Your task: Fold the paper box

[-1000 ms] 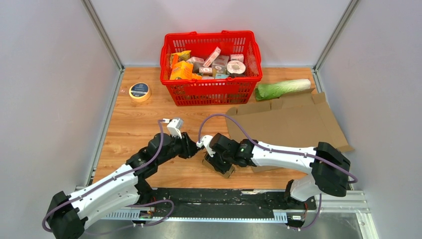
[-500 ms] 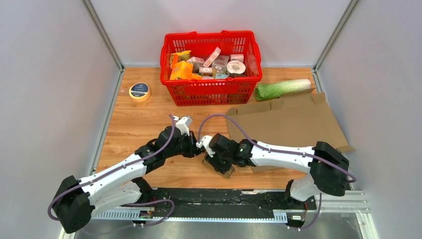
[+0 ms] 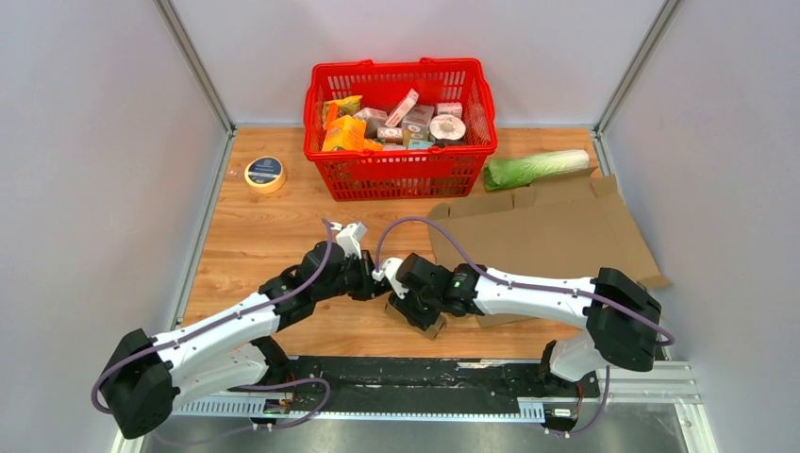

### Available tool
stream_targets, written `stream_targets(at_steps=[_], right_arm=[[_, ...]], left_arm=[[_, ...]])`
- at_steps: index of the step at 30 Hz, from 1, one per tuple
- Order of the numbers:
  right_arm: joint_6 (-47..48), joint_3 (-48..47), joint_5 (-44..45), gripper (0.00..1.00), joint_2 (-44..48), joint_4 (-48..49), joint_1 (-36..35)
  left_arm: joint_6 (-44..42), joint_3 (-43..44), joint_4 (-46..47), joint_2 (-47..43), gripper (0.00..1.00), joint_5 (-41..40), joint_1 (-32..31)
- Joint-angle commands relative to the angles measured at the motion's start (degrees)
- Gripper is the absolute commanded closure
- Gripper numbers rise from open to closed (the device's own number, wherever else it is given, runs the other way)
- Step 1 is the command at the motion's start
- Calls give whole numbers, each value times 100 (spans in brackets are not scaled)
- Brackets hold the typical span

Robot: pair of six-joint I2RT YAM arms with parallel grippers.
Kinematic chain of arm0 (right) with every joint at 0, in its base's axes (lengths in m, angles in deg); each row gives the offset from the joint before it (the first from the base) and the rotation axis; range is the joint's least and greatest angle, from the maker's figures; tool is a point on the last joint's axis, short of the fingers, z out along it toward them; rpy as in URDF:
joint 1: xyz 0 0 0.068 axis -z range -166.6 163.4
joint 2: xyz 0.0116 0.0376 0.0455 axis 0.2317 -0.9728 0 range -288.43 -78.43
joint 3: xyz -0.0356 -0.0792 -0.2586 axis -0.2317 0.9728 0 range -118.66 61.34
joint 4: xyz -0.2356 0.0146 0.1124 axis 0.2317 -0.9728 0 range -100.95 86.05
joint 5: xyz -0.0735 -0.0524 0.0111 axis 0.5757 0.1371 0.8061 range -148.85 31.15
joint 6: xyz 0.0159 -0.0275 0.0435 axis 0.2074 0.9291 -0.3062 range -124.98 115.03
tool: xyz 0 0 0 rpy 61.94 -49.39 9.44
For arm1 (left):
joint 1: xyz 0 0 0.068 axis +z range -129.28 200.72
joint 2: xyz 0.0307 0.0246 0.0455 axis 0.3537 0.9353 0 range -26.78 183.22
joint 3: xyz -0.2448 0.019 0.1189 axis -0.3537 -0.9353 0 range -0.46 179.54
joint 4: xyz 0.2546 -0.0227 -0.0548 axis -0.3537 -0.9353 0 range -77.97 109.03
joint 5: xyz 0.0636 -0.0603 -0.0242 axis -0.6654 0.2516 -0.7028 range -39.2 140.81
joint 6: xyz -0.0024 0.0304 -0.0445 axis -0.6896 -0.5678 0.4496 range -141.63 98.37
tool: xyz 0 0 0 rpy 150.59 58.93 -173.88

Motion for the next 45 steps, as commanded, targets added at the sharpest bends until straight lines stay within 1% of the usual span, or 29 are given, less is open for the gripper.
stream_targets(at_steps=[1,3,4,5,6,7,9,10,12,15,19,21,23,28,35,40,45], right_arm=[[65,-189,-47,73,-107,333,23],[82,-163,-90,73,-134,342,23],[91,-154,-125,73,-143,350,24],[117,-154,-187,72,-151,342,24],[126,-163,-205,72,-178,324,24],[152,-172,-248,72,-186,289,24],[240,-189,-293,72,-195,263,32],[275,-207,-362,71,-195,263,41],[328,-215,-433,71,-213,315,85],[355,-277,-504,71,-257,359,111],[390,-304,-679,71,-283,377,164],[390,-303,-750,71,-292,403,199],[390,-312,-802,71,-309,403,208],[390,-321,-881,71,-327,412,217],[381,-295,-899,72,-336,430,217],[381,-312,-855,72,-327,421,217],[346,-339,-680,73,-345,421,208]], left_arm=[[144,-46,420,98,92,508,-269],[-5,-99,315,-59,88,237,-313],[-206,-134,210,-304,83,104,-313],[-330,-212,209,-454,80,-45,-313],[-444,-231,-148,-595,76,-412,-305],[-680,-239,-282,-840,74,-563,-305],[-884,-248,-467,-1070,70,-862,-313],[-1042,-274,-424,-1280,66,-933,-313],[-1140,-441,-180,-1431,64,-978,-305],[-1333,-530,120,-1476,68,-952,-305],[-1692,-529,156,-1344,72,-689,-305],[-1790,-591,393,-1317,73,-557,-305],[-1904,-678,437,-1326,73,-469,-305],[-1913,-925,859,-1388,70,-372,-305],[-1975,-837,1105,-1001,71,-231,-305],[-1992,-706,1044,-834,77,-143,-305],[-1931,-653,895,-886,86,-64,-305]])
